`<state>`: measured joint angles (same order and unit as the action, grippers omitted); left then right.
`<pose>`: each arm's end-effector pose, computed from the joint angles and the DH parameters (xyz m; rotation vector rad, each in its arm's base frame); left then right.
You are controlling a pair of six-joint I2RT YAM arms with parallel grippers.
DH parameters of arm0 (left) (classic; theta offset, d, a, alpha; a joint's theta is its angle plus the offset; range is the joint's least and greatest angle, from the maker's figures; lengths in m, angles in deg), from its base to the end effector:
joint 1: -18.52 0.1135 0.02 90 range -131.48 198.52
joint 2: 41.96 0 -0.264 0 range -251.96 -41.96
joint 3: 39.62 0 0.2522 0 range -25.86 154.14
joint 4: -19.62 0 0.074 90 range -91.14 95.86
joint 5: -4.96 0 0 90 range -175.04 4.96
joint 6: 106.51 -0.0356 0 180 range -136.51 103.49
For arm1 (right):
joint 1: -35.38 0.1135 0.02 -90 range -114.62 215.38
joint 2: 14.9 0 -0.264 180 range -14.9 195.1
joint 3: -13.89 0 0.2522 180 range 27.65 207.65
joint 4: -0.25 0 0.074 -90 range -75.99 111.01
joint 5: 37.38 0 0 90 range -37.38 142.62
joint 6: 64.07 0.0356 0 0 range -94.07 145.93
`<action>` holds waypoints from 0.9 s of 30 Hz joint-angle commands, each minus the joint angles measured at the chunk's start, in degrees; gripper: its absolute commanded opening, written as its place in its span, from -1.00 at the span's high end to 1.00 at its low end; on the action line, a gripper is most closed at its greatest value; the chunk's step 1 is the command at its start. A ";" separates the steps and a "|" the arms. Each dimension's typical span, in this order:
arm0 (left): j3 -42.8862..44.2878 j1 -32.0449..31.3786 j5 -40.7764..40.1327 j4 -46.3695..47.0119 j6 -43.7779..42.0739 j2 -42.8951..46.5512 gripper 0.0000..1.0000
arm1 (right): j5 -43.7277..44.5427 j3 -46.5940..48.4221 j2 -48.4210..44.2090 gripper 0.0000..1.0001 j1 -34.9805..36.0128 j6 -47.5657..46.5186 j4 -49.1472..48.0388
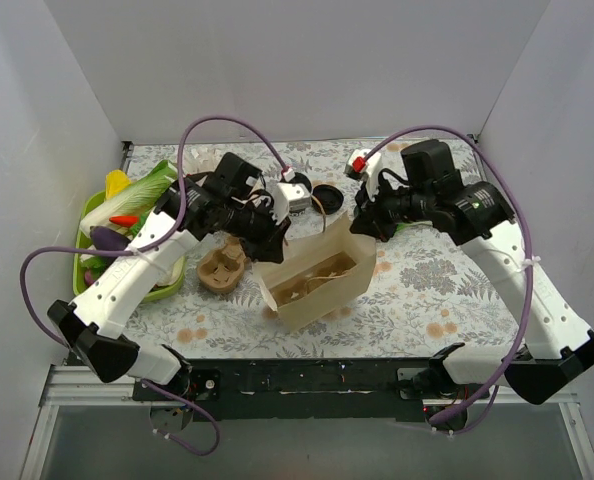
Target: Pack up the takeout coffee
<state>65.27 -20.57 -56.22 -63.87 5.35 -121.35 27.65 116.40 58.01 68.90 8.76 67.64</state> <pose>0.1869 -0.1740 0.3924 0.6097 2.6769 -1.0046 0.1965 0.1482 0.4253 -1.1682 1.9036 0.6414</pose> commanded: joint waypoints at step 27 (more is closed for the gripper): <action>19.00 0.33 -6.93 1.61 7.40 -8.68 -0.76 | -7.72 8.11 -0.22 -0.93 -12.16 0.13 2.19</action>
<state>84.70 -20.53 -59.96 -66.36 10.99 -135.03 23.35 121.67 57.99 56.83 10.09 73.58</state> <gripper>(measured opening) 0.882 0.959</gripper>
